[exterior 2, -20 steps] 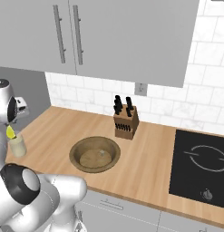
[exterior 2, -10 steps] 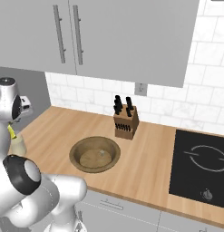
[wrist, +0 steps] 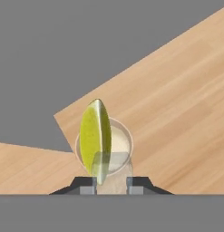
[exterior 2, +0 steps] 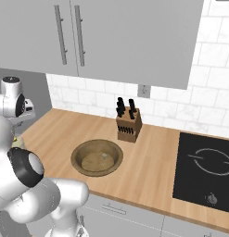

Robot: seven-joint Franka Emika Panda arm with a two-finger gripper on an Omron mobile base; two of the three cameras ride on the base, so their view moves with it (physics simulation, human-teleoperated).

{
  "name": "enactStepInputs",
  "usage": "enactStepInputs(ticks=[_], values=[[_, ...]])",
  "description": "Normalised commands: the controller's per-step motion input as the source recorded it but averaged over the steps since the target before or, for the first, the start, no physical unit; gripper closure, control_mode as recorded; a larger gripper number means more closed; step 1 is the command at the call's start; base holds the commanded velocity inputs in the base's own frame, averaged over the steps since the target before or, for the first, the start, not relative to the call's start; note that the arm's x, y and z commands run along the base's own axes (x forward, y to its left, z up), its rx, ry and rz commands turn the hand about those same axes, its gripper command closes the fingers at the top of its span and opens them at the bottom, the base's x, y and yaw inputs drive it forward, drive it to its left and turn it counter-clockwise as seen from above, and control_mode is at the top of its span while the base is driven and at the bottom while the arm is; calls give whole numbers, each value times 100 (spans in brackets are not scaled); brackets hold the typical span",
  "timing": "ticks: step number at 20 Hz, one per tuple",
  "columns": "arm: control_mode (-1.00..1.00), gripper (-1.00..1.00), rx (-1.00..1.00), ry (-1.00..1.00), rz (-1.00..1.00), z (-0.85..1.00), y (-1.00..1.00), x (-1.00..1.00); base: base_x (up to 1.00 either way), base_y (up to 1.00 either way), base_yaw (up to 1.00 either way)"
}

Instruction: Grab a lemon wedge from the fridge and one ice cube from the ice bowl, and put them in the glass of lemonade.

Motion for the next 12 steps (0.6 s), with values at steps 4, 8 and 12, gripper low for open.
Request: enactStepInputs(ticks=[4, 8, 12], values=[[-100, 100, 0, 3, 0, 0, 0, 14, 0, 0, 0], [-100, 100, 0, 1, 0, 0, 0, 17, 0, 0, 0], [-100, 100, -2, 7, 0, 0, 0, 13, 0, 0, 0]])
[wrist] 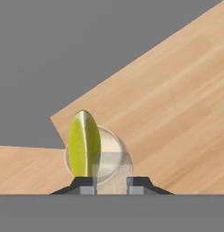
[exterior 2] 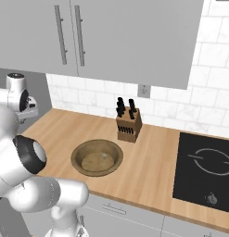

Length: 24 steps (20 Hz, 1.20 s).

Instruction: Grab a lemon wedge from the fridge and one ice cube from the ice bowl, and put them in the glass of lemonade.

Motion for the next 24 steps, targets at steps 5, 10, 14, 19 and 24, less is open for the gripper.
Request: enactStepInputs(ticks=[5, 10, 14, 19, 24], values=[[-100, 100, -3, 11, -1, 0, 5, 1, 0, 0, 0], [-100, 100, -2, 8, 0, 0, 8, 0, 0, 0, 0], [-100, 100, 0, 0, -2, 0, 12, 2, 0, 0, 0], [-100, 100, 0, 0, -2, -3, 1, 7, 0, 0, 0], [-100, 100, 0, 0, -2, -10, 1, 2, 0, 0, 0]])
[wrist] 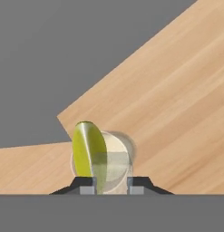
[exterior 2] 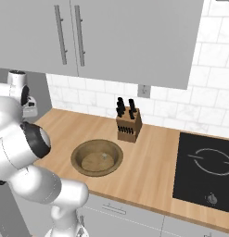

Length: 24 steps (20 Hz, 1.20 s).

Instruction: Grab a lemon wedge from the fridge and one ice cube from the ice bowl, and put them in the glass of lemonade.

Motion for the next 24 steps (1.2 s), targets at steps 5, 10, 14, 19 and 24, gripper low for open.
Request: enactStepInputs(ticks=[5, 10, 14, 19, 24], values=[[-100, 100, 0, 0, 0, -16, 0, -6, 0, 0, 0], [-100, 100, 0, 0, 0, -21, 1, -9, 0, 0, 0], [-100, 100, 0, 0, 0, -2, 2, 0, 0, 0, 0], [-100, 100, 0, 0, 0, 0, 1, -2, 0, 0, 0], [-100, 100, 0, 0, 0, 0, 4, -1, 0, 0, 0]])
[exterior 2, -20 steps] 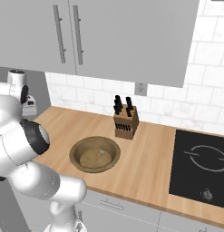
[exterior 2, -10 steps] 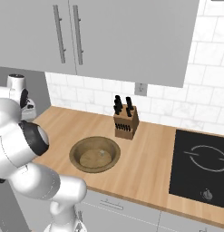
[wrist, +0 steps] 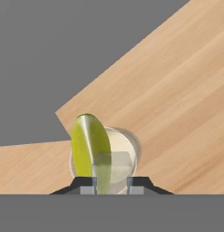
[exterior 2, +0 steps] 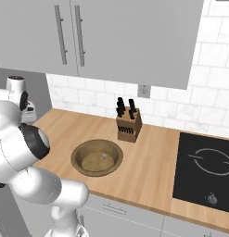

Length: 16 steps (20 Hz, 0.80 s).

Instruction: Grab a lemon wedge from the fridge and one ice cube from the ice bowl, and put them in the glass of lemonade.

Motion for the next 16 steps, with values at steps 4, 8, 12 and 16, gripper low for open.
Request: enactStepInputs(ticks=[4, 8, 12, 16], values=[[-100, 100, 0, 0, 0, 0, 0, 0, 0, 0, 0], [-100, 100, 0, 0, 0, 0, 6, -5, 0, 0, 0], [-100, 100, 0, 0, 0, 0, 11, -3, 0, 0, 0], [-100, 100, 0, 0, -2, 0, -10, 0, 0, 0, 0]])
